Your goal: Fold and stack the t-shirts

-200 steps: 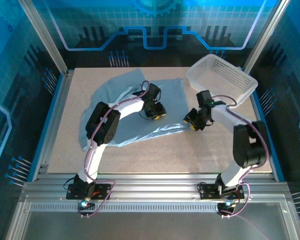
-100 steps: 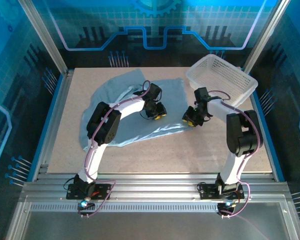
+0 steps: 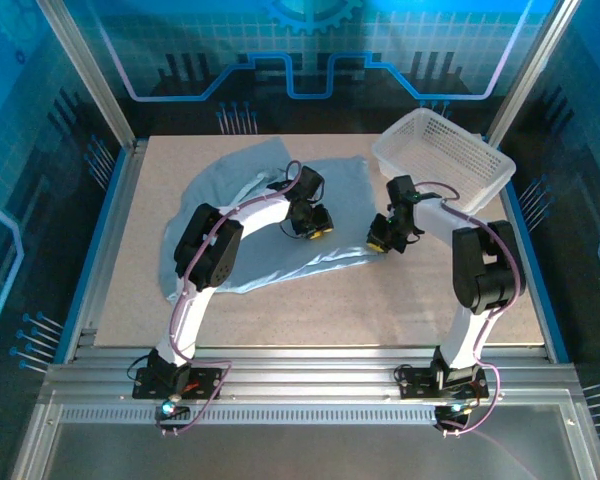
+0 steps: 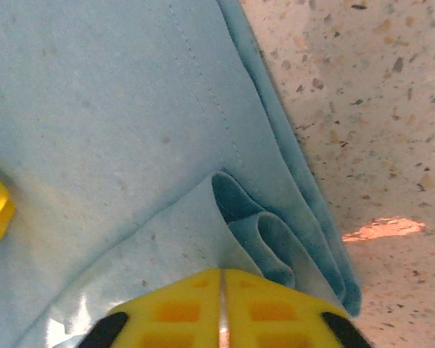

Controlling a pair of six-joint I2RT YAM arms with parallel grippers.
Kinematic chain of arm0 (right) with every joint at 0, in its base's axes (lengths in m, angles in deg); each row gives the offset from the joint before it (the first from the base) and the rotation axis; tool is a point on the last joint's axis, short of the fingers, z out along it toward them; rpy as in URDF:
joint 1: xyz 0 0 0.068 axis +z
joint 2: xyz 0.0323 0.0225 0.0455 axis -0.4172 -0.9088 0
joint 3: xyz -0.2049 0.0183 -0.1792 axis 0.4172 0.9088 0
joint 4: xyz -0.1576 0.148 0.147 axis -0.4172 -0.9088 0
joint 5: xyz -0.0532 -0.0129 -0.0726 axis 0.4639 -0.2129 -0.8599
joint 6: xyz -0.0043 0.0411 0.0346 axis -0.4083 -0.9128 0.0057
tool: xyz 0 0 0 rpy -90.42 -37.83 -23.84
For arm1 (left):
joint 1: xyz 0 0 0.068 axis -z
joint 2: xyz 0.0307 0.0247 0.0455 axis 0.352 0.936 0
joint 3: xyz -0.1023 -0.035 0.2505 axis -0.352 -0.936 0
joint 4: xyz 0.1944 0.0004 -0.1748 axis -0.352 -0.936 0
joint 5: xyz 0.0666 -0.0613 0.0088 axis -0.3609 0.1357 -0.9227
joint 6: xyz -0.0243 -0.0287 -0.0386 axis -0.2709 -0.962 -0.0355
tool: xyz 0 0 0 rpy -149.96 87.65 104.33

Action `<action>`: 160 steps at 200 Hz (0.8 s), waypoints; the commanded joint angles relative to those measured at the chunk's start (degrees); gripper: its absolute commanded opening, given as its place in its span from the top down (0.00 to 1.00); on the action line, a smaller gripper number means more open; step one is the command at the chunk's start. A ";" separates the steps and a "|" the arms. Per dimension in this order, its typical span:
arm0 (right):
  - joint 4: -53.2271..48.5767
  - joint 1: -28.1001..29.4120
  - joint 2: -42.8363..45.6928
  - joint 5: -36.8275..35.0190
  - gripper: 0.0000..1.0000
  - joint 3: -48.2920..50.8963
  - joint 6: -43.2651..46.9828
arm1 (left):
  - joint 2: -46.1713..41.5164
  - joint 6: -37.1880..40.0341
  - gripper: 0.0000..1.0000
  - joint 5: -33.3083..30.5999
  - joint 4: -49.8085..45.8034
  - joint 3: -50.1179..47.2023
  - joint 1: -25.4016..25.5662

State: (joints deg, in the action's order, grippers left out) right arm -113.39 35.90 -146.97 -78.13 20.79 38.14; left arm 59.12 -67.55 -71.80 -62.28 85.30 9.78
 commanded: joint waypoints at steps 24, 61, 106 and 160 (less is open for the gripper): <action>-2.69 0.27 4.10 -3.28 0.66 2.44 0.56 | 1.52 1.66 0.70 -0.33 -2.16 1.17 0.63; -1.43 0.63 0.90 -1.94 0.67 1.65 0.89 | 1.59 1.66 0.70 -0.21 -2.20 1.29 0.63; -1.02 1.01 -2.05 -1.59 0.70 0.22 1.03 | 1.67 1.66 0.71 -0.05 -2.32 1.47 0.63; -1.74 2.37 -1.78 -2.39 0.93 -1.97 0.05 | 1.60 1.66 0.71 -0.09 -2.38 1.22 0.63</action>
State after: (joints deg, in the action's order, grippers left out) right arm -113.98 36.99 -148.74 -80.23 20.94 38.18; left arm 59.12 -67.39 -71.80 -62.47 85.34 9.78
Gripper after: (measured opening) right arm 0.105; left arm 0.291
